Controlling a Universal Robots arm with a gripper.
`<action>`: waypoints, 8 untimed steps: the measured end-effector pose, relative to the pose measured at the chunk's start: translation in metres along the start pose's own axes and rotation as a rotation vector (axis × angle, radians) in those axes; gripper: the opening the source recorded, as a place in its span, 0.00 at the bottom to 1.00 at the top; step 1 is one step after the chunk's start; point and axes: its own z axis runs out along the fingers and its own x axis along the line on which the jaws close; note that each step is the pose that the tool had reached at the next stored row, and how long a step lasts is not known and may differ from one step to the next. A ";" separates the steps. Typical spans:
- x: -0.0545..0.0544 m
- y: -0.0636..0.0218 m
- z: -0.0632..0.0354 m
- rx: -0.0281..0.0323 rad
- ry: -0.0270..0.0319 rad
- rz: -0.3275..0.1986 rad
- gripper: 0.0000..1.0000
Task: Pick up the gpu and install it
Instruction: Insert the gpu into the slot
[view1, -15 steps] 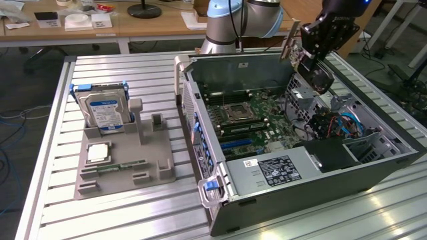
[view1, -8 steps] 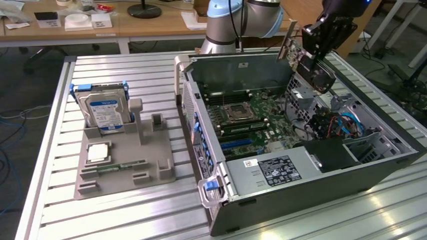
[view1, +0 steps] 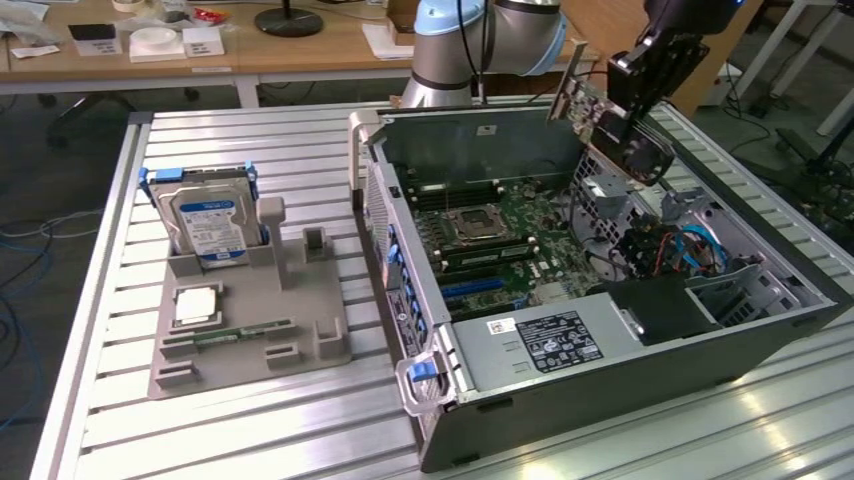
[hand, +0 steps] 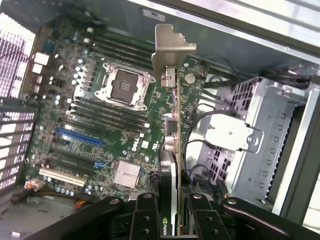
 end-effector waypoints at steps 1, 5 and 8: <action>0.000 0.0000 0.0000 -0.0004 0.0007 -0.015 0.26; 0.000 0.0000 0.0000 -0.0016 0.0035 -0.076 0.26; 0.000 0.0000 0.0000 -0.0025 0.0056 -0.122 0.26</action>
